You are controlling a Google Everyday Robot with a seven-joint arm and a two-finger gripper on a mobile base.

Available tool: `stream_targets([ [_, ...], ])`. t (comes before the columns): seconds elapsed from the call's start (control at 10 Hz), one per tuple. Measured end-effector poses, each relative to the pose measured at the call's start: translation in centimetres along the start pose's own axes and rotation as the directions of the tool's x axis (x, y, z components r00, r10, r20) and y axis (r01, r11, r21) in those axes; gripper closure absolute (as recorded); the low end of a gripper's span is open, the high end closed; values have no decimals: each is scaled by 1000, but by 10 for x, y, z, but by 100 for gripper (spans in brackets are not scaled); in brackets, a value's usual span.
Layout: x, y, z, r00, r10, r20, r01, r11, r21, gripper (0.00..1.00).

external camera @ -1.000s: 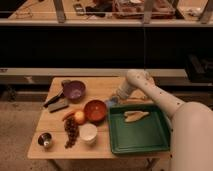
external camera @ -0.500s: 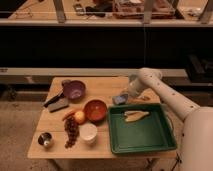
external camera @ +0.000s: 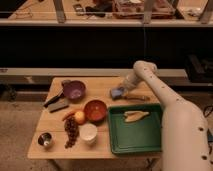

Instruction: Wipe table surface with sponge

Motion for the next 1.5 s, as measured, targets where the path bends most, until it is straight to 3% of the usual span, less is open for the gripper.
stream_targets([
  [0.2, -10, -8, 5, 1000, -23, 11, 23, 1000, -1, 100],
  [0.4, -42, -17, 13, 996, -74, 53, 75, 997, -5, 100],
  [0.8, -81, 25, 7, 984, -134, 121, 139, 990, -37, 100],
  [1.1, -65, 57, -6, 987, -114, 111, 121, 991, -62, 100],
  [1.3, -41, 73, -18, 995, -69, 71, 74, 995, -61, 100],
  [1.5, -19, 73, -30, 1000, -28, 12, 29, 999, -38, 100],
])
